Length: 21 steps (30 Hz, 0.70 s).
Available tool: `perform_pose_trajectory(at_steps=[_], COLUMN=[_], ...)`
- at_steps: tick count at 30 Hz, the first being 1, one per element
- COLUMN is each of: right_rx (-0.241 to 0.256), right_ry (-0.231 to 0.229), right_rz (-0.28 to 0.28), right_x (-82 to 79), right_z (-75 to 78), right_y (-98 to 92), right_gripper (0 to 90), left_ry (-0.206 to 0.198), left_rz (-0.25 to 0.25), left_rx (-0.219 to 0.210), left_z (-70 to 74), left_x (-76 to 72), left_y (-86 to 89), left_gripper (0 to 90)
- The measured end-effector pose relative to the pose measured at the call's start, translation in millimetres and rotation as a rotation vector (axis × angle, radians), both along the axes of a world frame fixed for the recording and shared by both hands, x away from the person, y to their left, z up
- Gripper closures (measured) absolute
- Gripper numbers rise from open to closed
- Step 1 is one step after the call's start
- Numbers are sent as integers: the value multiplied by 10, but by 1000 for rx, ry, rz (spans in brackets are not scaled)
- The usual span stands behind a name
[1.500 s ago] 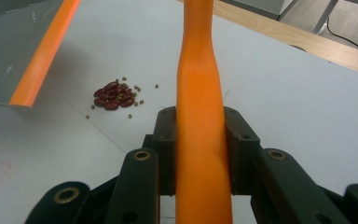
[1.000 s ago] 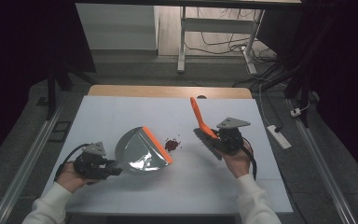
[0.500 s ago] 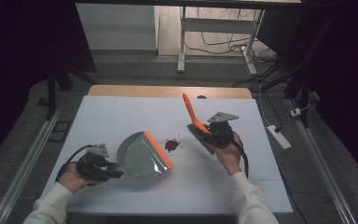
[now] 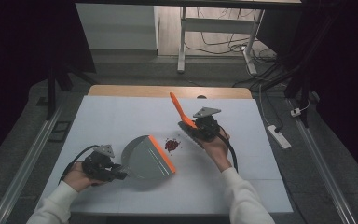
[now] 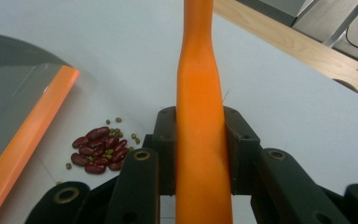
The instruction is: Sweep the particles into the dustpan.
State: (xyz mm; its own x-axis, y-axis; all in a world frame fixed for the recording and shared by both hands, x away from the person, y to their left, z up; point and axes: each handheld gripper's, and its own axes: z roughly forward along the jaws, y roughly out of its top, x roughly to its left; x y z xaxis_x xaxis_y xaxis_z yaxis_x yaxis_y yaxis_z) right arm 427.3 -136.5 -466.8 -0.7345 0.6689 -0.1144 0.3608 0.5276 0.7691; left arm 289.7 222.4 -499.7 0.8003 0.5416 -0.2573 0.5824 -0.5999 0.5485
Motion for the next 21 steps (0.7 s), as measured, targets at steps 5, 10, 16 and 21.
perform_pose_trajectory(at_steps=[5,10,16,21], right_rx=[-15,-31,-40,-48], right_ry=[15,19,26,28], right_rz=[3,-2,-1,5], right_x=[53,81,101,99], right_z=[-70,-106,-137,-153], right_y=[71,103,128,149], right_gripper=[705,705,705,705], left_ry=[24,33,52,72], left_rz=[4,0,-2,4], left_rx=[-4,-12,-12,-23], left_z=[-32,-41,-64,-84], left_x=[25,31,52,76], left_y=[-16,-26,-47,-58], left_gripper=[616,616,616,616])
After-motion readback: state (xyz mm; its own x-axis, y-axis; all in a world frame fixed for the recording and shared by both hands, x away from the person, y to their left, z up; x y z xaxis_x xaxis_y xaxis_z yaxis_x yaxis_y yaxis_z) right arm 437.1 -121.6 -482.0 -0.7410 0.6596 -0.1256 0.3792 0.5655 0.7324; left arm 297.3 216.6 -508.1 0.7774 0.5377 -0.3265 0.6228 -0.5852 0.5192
